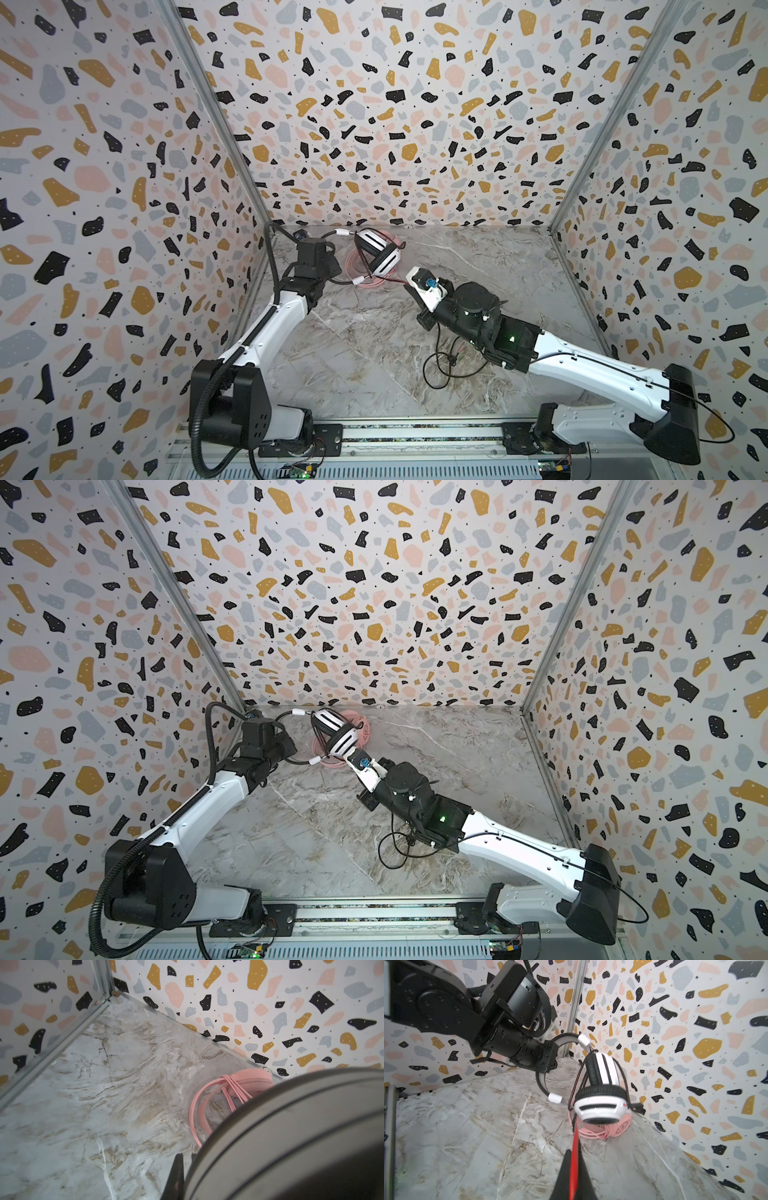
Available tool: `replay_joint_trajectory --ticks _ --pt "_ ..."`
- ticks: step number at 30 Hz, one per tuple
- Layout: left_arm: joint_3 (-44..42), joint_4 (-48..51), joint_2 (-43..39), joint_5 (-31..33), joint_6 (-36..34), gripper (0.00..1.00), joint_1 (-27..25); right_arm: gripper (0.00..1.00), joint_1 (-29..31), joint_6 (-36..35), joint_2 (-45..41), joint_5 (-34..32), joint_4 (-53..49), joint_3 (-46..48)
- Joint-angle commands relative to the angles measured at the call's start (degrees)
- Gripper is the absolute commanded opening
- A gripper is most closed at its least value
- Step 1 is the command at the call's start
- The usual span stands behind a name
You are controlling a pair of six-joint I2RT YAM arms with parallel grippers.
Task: Wrap the headphones
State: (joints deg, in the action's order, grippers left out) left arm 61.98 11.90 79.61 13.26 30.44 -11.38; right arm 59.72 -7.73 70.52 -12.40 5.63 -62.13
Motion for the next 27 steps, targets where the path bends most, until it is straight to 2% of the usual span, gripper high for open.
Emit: replay_joint_trajectory --ticks 1,4,7,12,16,19,22,27 --pt "5.2 0.7 1.8 7.0 -6.7 0.00 -3.8 0.03 -2.6 -2.8 -0.3 0.1 -3.2 -4.9" --pt "6.9 2.5 3.1 8.4 -11.4 0.00 -8.1 0.03 -6.3 -2.6 -0.1 2.3 -4.8 -7.9" --pt "8.6 3.9 4.4 6.3 -16.5 0.00 -12.0 0.02 -10.7 -1.3 2.4 3.8 -11.5 -14.0" --pt "10.5 6.8 6.0 5.1 -21.7 0.00 -17.2 0.02 -18.5 0.1 3.8 6.3 -12.0 -16.9" --pt "11.1 8.1 6.5 -2.5 -25.1 0.00 -18.8 0.02 -25.8 3.6 6.6 10.1 -12.4 -18.4" --pt "10.7 7.2 6.5 -11.4 -26.6 0.00 -18.9 0.02 -30.5 6.3 9.2 15.1 -12.6 -18.3" --pt "10.1 5.9 6.2 -19.6 -27.5 0.00 -18.9 0.03 -33.6 8.1 11.6 19.1 -12.1 -17.0" --pt "9.5 4.0 5.2 -26.8 -29.0 0.00 -18.9 0.05 -36.3 8.9 16.0 25.6 -12.5 -15.2"
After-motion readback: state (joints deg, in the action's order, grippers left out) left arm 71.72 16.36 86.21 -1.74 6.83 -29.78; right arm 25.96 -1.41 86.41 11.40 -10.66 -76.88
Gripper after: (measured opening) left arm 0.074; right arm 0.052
